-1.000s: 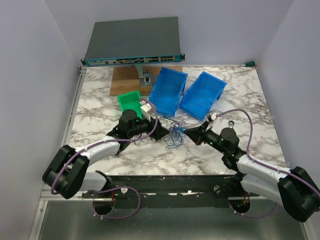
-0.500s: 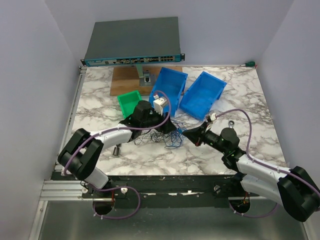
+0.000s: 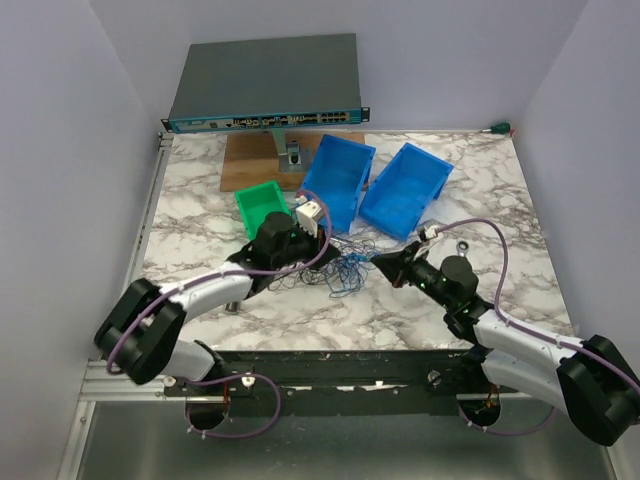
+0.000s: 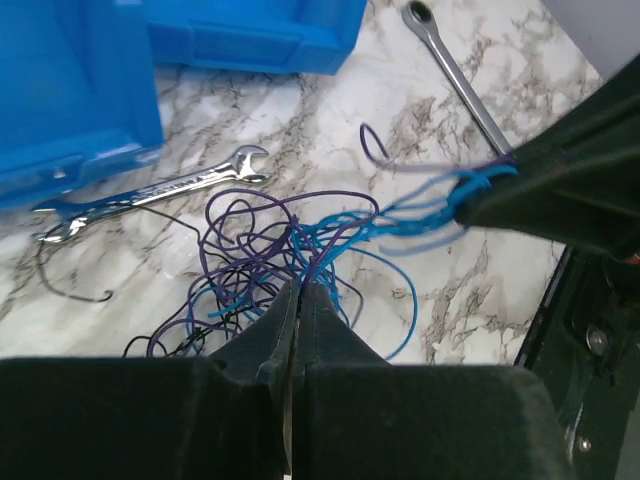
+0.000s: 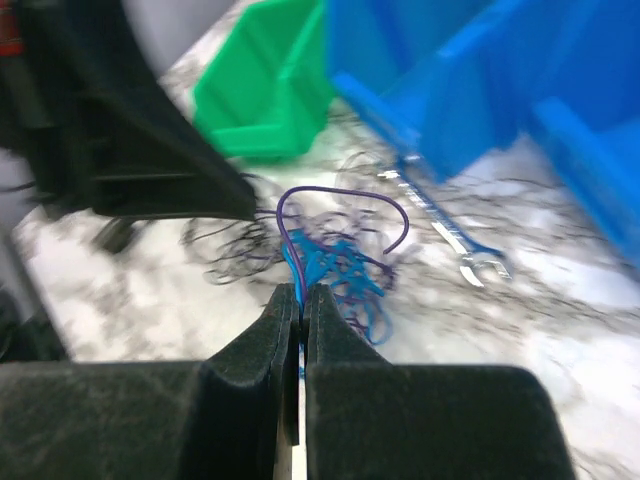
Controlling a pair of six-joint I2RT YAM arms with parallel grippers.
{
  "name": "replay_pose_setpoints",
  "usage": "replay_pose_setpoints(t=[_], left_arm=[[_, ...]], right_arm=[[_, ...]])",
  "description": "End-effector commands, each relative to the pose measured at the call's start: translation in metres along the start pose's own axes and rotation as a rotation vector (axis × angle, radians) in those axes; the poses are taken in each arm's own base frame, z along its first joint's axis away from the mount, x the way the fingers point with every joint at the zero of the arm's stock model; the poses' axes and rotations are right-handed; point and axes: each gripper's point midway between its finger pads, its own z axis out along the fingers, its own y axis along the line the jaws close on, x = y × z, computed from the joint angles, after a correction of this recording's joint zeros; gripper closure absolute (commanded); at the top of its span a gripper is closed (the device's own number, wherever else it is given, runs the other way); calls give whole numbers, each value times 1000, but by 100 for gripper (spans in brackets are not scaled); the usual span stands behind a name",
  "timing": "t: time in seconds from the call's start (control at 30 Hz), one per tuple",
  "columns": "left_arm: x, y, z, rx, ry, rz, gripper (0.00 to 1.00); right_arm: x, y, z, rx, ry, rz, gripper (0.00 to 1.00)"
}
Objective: Untangle the cables
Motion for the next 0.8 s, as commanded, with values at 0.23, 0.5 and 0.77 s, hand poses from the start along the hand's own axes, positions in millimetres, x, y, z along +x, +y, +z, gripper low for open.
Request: replay_pose_setpoints(t=[0.23, 0.5, 0.77], left_arm=[[-47, 39, -77, -316, -411, -7, 100], [-51, 33, -86, -297, -448, 28, 100], [-53, -15, -71, -23, -403, 130, 100]], right_arm=[[-22, -130, -61, 847, -188, 110, 98], [-31, -118, -62, 769, -219, 97, 57], [-29, -50, -29, 316, -166, -25, 18]])
